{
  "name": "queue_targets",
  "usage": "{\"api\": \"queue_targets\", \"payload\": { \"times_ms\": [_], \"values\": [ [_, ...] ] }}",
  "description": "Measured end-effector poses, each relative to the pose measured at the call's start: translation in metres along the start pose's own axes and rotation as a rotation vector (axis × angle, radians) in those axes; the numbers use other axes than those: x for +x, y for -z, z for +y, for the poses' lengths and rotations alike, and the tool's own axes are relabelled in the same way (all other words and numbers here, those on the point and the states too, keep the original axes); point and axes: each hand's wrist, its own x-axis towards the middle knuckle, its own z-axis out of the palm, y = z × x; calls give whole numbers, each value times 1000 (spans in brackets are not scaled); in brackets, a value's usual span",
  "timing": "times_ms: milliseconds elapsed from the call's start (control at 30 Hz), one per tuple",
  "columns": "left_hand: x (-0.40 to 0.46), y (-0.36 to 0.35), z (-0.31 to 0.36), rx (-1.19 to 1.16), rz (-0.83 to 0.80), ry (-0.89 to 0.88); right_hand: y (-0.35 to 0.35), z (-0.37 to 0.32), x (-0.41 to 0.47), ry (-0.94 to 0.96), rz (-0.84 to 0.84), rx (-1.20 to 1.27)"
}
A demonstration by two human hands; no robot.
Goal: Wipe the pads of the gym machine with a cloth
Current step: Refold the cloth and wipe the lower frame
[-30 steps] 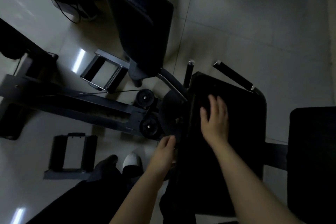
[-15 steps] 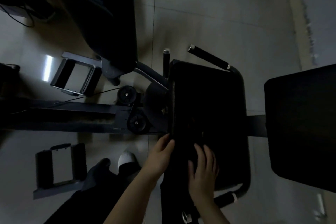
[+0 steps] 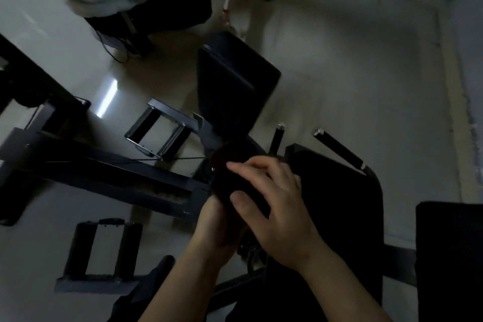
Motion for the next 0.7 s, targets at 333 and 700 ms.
{"api": "queue_targets", "payload": {
  "times_ms": [333,700],
  "values": [
    [39,20,50,8,98,-215,43,-1,188,-58,221,-406],
    [139,-62,131,1017,433,-647,15,42,220,-312,298,31]
  ]
}}
